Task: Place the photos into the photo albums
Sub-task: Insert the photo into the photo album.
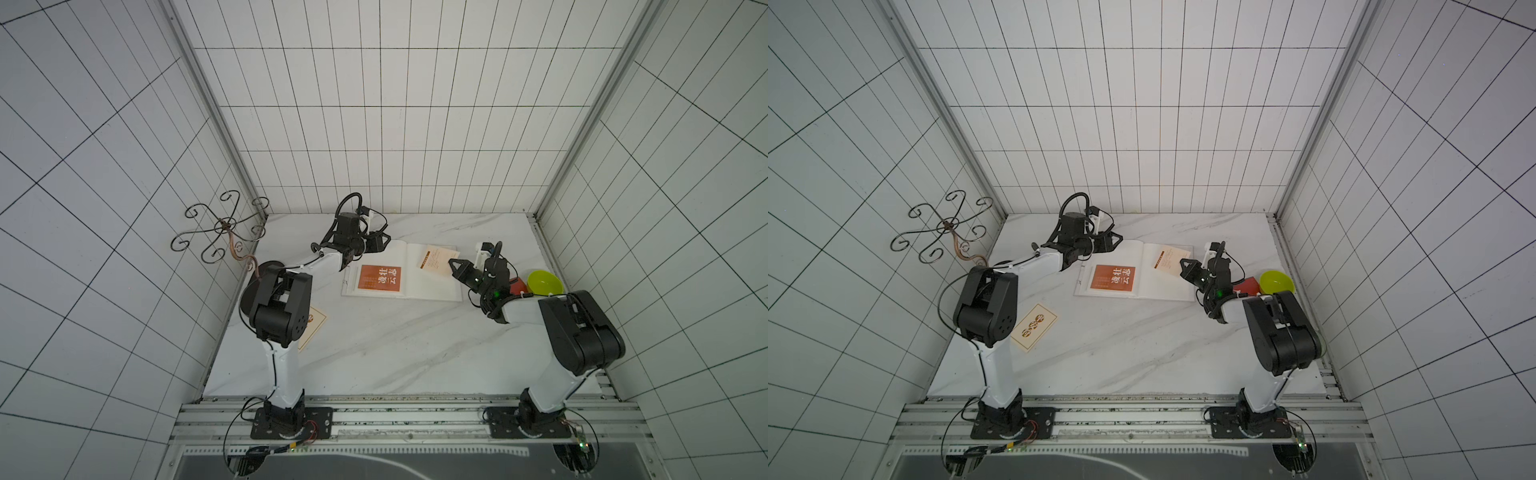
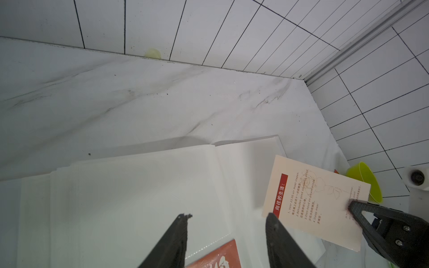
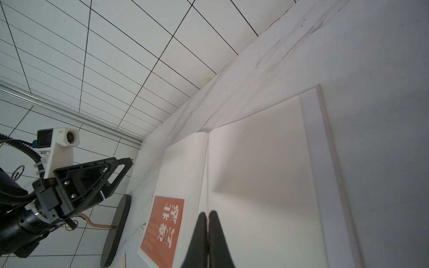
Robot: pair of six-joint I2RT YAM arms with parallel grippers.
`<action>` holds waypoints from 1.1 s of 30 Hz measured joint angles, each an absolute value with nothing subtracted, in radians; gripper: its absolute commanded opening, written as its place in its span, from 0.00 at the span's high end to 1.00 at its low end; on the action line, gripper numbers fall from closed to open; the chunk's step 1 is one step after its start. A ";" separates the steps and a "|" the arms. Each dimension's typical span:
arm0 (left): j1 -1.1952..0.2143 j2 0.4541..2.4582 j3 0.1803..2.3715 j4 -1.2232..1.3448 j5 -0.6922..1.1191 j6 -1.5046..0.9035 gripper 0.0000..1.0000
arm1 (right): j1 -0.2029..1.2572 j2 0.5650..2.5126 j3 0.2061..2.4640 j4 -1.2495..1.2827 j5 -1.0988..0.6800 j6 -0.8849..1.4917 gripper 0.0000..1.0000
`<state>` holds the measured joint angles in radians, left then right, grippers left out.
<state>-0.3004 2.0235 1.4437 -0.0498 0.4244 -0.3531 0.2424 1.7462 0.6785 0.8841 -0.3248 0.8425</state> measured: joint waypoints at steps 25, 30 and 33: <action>-0.246 2.195 1.559 -0.286 0.373 -0.378 0.48 | 0.242 2.049 0.880 1.052 -0.480 1.000 1.00; -0.246 2.194 1.555 -0.282 0.370 -0.378 0.48 | 0.234 2.049 0.880 1.053 -0.466 1.001 1.00; -0.246 2.192 1.548 -0.275 0.369 -0.378 0.48 | 0.216 2.049 0.880 1.053 -0.460 1.001 1.00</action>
